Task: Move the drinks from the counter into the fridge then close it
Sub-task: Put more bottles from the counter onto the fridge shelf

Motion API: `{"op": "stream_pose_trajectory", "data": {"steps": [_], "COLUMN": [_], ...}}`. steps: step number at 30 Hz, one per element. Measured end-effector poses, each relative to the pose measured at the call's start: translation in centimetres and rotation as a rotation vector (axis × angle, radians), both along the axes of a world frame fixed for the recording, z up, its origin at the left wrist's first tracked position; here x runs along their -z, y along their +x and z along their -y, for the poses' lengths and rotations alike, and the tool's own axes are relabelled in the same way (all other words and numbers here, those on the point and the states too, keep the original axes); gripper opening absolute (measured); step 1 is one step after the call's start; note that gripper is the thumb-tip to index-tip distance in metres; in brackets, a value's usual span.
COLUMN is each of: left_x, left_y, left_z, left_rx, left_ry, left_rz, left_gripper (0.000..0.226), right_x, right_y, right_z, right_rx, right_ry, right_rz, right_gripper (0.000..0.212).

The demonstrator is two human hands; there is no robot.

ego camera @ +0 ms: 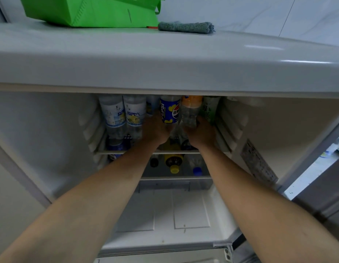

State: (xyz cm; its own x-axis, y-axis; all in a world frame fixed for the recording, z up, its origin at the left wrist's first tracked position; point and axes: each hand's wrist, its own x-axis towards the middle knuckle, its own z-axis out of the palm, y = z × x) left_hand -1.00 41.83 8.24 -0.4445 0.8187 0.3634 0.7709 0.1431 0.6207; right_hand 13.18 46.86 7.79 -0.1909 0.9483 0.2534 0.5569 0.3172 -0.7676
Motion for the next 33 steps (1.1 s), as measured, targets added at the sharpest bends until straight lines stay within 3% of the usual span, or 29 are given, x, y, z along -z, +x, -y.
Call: {"op": "stream_pose_trajectory", "data": {"steps": [9, 12, 16, 24, 29, 33], "left_x": [0.6, 1.1, 2.1, 4.8, 6.9, 8.4], "left_y": [0.5, 0.2, -0.4, 0.2, 0.2, 1.4], "left_z": [-0.4, 0.3, 2.7, 7.8, 10.5, 12.5], "left_rx": [-0.078, -0.070, 0.033, 0.117, 0.024, 0.009], "left_ry": [-0.019, -0.067, 0.056, 0.343, 0.422, 0.440], "left_rz": [0.091, 0.058, 0.133, 0.512, 0.591, 0.547], "left_gripper": [0.063, 0.047, 0.028, 0.030, 0.016, 0.016], "right_x": [0.5, 0.6, 1.4, 1.5, 2.5, 3.8], "right_y": [-1.3, -1.3, -1.3, -1.0, 0.0, 1.8], "right_z": [-0.6, -0.5, -0.2, -0.6, 1.9, 5.9], "right_rx": [0.135, 0.146, 0.151, 0.144, 0.149, 0.101], "right_ry": [0.054, 0.092, 0.085, 0.010, 0.109, 0.157], "right_rz": [-0.004, -0.004, 0.006, 0.003, -0.074, -0.180], "right_gripper": [0.048, 0.044, 0.033, 0.034, 0.029, 0.021]}}
